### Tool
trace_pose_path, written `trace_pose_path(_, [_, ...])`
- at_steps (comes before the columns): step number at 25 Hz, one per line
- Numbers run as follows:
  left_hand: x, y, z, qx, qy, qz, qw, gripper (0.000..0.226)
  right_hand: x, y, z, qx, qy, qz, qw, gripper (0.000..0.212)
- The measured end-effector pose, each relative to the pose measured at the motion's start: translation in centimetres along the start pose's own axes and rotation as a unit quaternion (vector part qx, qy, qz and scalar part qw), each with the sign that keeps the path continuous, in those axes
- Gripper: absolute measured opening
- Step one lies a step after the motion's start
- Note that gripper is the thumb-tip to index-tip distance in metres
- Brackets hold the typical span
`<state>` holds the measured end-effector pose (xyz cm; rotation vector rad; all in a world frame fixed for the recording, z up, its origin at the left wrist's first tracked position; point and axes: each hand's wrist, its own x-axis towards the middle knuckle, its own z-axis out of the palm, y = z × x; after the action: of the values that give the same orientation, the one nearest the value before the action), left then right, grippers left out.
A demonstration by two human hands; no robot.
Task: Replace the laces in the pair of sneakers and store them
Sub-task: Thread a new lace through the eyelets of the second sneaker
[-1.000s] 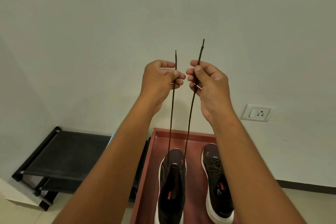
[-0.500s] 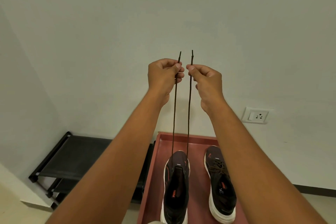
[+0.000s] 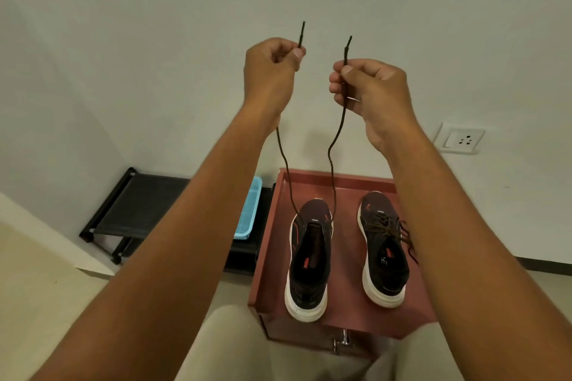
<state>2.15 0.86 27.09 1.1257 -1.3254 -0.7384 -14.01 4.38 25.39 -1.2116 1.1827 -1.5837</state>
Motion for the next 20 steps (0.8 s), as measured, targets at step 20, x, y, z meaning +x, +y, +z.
trace_pose_path(20, [-14.3,-23.9,1.6,0.195,-0.133,-0.263,0.935,0.039,-7.5,24.9,-3.7,-0.211,-0.051,0.184,0.959,0.009])
